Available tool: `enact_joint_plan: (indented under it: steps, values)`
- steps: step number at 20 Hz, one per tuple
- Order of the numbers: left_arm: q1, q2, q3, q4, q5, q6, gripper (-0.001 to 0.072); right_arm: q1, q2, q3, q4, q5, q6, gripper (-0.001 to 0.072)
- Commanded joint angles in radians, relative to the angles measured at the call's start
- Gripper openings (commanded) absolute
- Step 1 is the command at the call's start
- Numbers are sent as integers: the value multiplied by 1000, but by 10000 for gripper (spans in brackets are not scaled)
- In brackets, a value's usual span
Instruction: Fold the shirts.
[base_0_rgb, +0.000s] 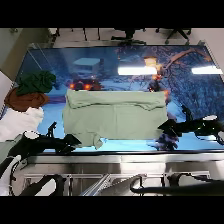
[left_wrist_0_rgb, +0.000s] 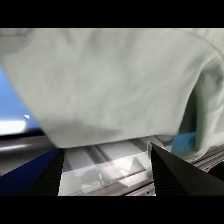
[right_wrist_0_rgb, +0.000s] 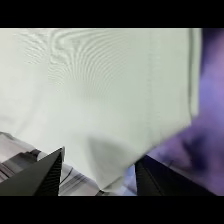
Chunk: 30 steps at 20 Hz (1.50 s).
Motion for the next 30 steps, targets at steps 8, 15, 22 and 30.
enact_joint_plan:
  steps: [8, 15, 22, 30]
  values:
    - [-113, -89, 212, 112, -68, -2, 13, 23, -6, -9, -23, 50, -3, 23]
    - [-33, 150, 244, 272, -284, -87, 14, -64, 99, -9, -110, 75, 118, 23]
    - [-29, 106, 423, 161, -315, -72, 14, -61, 122, 143, 126, 115, 59, 23]
    - [-29, -367, 940, 7, -229, -29, 15, 96, -103, 325, 303, -193, -121, 24]
